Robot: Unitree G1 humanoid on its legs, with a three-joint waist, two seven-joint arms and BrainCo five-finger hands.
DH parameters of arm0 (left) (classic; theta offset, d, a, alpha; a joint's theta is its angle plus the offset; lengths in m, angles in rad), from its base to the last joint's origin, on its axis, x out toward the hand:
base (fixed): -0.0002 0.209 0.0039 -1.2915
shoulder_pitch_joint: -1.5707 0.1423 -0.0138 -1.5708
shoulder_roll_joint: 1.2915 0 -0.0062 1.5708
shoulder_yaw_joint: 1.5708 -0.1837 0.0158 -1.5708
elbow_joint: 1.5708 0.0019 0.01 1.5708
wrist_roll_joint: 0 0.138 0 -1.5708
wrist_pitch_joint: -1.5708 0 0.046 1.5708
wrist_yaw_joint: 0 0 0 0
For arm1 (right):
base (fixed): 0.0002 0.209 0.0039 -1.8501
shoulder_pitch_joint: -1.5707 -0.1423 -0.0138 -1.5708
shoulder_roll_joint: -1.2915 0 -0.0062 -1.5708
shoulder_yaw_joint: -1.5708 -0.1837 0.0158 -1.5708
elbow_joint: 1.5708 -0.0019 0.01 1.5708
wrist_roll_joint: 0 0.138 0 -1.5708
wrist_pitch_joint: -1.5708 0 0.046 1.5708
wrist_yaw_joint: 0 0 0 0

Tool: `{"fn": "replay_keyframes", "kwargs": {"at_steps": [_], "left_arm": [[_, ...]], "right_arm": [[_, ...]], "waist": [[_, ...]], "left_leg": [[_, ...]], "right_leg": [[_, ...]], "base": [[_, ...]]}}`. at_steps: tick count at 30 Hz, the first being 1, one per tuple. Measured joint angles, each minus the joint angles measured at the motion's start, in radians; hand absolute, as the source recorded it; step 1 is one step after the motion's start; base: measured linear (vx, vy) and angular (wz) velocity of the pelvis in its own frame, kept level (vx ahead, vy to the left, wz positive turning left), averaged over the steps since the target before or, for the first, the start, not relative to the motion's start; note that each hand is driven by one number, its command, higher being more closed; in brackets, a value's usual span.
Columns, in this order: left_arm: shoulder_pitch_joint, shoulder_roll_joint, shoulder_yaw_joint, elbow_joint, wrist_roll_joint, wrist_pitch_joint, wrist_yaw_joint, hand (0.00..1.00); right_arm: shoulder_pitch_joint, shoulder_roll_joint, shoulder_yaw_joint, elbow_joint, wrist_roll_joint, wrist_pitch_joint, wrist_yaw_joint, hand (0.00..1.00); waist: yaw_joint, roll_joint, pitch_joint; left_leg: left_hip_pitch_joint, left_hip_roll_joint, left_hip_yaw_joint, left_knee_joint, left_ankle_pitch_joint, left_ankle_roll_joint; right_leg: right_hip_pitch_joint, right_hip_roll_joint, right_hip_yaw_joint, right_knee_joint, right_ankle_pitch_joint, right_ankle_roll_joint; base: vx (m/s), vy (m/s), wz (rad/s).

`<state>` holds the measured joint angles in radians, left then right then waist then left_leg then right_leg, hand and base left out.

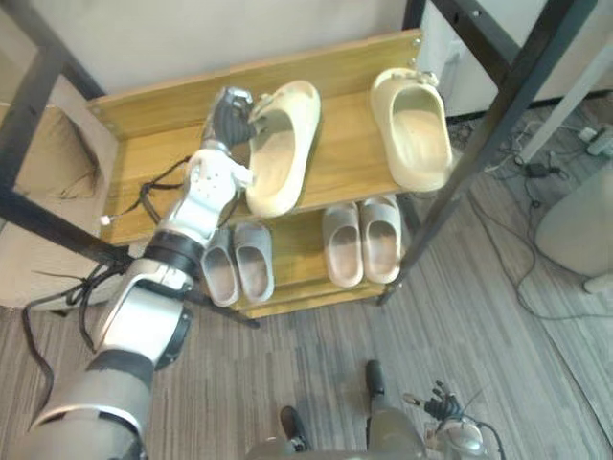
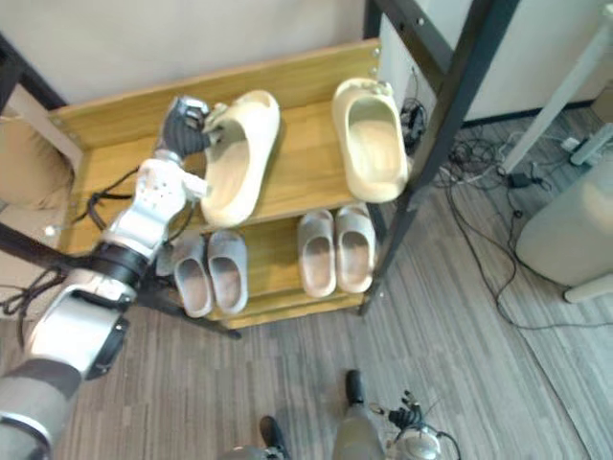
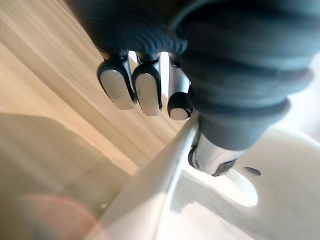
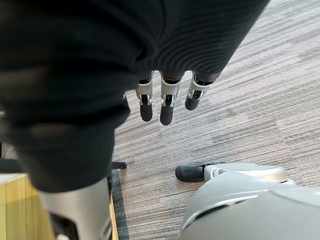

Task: Organize the slippers on the shoe rack

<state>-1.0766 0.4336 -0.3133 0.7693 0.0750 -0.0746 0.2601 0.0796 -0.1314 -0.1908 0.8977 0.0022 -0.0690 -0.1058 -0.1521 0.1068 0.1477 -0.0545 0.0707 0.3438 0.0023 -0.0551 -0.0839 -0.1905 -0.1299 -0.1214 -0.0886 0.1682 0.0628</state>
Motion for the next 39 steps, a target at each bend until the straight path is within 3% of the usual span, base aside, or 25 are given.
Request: {"fn": "replay_keyframes", "kwargs": {"at_steps": [18,19,39], "left_arm": [[-0.079,-0.016,-0.009,0.052,0.009,0.004,-0.006,1.0],[-0.079,-0.016,-0.009,0.054,0.011,0.004,-0.006,0.0],[-0.091,-0.042,0.015,0.114,0.01,0.014,0.0,0.0]], "right_arm": [[-0.002,0.004,-0.002,-0.019,0.02,-0.001,-0.013,0.0],[-0.002,0.004,-0.002,-0.019,0.02,-0.001,-0.014,0.0],[-0.002,0.004,-0.004,-0.016,0.04,-0.004,-0.021,0.0]], "waist": [[-0.016,0.006,0.029],[-0.016,0.006,0.029],[-0.027,0.006,0.037]], "left_leg": [[-0.017,-0.015,0.002,0.017,-0.007,0.01],[-0.017,-0.015,0.002,0.017,-0.007,0.01],[-0.017,-0.027,0.0,0.017,-0.011,0.016]], "right_leg": [[-0.018,-0.015,0.02,0.0,0.018,0.008],[-0.018,-0.015,0.02,0.0,0.018,0.008],[-0.018,-0.026,0.016,0.0,0.02,0.012]], "base": [[-0.01,-0.003,-0.01],[0.0,0.0,0.0],[0.0,0.0,0.0]]}}
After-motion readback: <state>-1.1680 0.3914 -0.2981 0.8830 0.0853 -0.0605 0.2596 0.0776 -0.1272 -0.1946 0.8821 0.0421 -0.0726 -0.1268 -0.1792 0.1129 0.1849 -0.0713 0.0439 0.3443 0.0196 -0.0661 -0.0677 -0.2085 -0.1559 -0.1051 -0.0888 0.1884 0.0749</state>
